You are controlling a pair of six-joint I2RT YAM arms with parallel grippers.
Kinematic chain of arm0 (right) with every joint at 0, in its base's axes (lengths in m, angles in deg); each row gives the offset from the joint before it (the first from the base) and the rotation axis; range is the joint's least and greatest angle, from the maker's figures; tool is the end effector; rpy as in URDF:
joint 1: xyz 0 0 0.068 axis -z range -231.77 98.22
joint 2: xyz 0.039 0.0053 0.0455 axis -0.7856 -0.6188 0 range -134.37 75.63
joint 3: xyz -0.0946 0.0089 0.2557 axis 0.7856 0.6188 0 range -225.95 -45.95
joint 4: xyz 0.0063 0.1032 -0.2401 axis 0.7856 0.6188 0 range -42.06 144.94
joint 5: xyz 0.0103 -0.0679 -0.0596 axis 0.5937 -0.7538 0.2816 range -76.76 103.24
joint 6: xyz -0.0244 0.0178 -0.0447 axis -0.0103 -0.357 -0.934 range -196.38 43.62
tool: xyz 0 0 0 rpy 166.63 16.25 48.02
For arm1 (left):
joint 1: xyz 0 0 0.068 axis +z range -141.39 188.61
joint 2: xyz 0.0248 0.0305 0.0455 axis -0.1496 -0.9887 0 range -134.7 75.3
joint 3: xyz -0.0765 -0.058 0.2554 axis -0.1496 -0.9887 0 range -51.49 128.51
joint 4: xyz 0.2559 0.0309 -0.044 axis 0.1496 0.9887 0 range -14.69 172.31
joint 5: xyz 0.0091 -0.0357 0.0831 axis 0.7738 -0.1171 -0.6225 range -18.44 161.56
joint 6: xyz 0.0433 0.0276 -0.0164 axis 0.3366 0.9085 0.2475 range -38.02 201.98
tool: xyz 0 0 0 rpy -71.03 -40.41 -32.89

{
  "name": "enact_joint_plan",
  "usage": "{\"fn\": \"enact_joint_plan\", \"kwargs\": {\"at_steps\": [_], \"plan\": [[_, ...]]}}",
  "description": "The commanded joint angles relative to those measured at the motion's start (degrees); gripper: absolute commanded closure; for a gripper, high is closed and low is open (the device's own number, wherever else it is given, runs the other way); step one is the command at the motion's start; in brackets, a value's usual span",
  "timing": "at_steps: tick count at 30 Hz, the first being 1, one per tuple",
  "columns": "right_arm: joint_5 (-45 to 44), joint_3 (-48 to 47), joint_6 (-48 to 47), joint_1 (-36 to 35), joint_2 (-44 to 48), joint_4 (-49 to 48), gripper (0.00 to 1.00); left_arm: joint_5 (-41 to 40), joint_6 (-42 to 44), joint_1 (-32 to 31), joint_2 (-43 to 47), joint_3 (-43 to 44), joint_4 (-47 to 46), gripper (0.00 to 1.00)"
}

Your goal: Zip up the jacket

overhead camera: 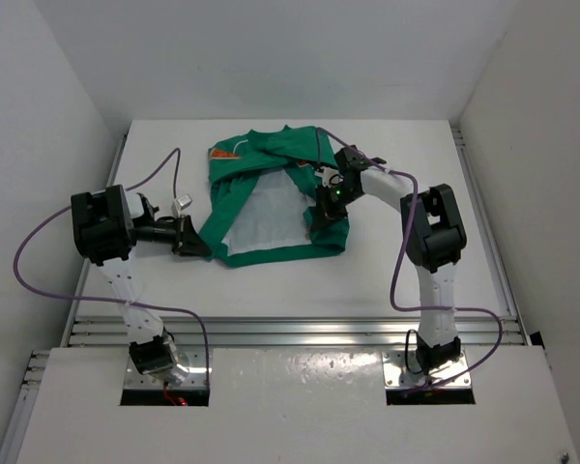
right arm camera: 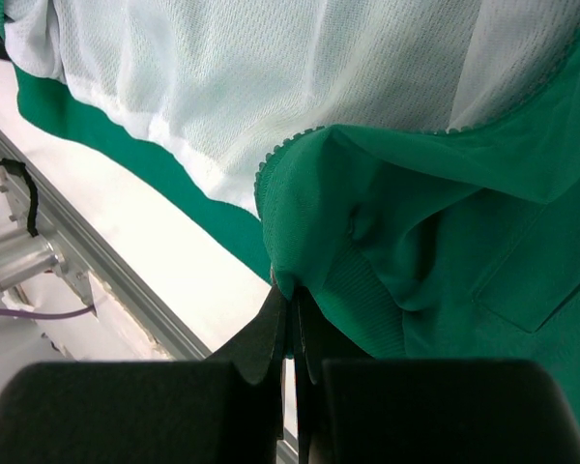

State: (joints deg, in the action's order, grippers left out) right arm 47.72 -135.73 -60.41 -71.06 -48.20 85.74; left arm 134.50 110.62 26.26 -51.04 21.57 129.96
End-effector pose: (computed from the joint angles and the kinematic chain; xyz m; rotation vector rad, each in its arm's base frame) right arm 0.4046 0.1630 0.1471 -0.2248 2.8583 0.9856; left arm 0.3368 0.0739 0.0799 -0.0009 2.5308 -1.5740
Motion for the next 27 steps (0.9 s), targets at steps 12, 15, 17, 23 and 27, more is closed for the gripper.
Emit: {"fn": "enact_joint_plan", "kwargs": {"at_steps": [12, 15, 17, 23, 27], "plan": [[9.1, 5.6, 5.1, -1.0, 9.4, -17.3, 1.00, 18.2, 22.5, -3.0, 3.5, 6.8, 20.1, 1.00], [11.3, 6.5, 7.7, -1.5, 11.9, -21.7, 1.00, 24.0, 18.8, -3.6, 5.8, 7.6, 20.1, 1.00], [12.1, 7.1, 9.1, -2.1, 13.4, -25.9, 1.00, 24.7, 17.7, -5.6, 7.3, 9.5, 20.1, 1.00], [14.8, 9.6, 15.9, -3.8, 15.4, -35.2, 1.00, 26.6, 14.8, -12.6, 8.7, 13.6, 20.1, 1.00], [15.4, 10.8, 14.8, -4.0, 16.4, -33.9, 1.00, 18.1, 8.3, -17.1, 9.2, 19.0, 13.8, 1.00]]}}
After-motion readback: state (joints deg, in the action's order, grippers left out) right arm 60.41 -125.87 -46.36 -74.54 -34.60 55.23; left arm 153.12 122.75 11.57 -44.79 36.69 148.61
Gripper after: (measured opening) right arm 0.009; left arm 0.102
